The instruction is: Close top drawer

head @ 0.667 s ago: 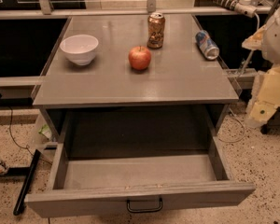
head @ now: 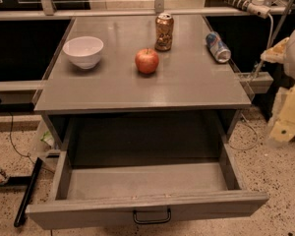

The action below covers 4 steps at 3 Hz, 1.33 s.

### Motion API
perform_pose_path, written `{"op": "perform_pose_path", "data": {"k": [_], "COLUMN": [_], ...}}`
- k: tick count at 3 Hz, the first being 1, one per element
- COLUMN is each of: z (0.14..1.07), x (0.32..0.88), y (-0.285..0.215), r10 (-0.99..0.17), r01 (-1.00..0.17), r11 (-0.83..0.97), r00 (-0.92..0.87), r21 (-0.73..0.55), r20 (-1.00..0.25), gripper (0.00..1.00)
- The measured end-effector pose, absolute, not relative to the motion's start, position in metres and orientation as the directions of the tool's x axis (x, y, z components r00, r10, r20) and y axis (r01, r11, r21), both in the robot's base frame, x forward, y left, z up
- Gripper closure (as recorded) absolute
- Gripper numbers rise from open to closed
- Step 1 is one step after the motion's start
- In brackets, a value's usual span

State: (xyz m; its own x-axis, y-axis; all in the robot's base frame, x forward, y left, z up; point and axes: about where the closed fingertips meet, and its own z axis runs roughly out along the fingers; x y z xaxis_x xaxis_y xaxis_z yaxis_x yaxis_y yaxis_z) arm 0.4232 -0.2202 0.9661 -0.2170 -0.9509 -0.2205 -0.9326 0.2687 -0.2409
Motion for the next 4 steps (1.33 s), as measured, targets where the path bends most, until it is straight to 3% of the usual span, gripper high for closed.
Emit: {"op": "perform_pose_path", "data": {"k": [1,2,4], "z": [0.943,0.907,0.807], "x": [0.392,0.357,0.316], "y": [-0.225,-0.225,-0.217], "r10": [-0.943,-0.934,-0.879], "r01": [-0.935,-0.939,-0.952], "r11": [0.276,0.275,0.286], "r00": [-0.219,-0.211,-0.214], "r21": [-0.223,-0.208,-0.111], "r20": [-0.251,-0.287,-0.426], "gripper": [0.00,0.18,0.65]}}
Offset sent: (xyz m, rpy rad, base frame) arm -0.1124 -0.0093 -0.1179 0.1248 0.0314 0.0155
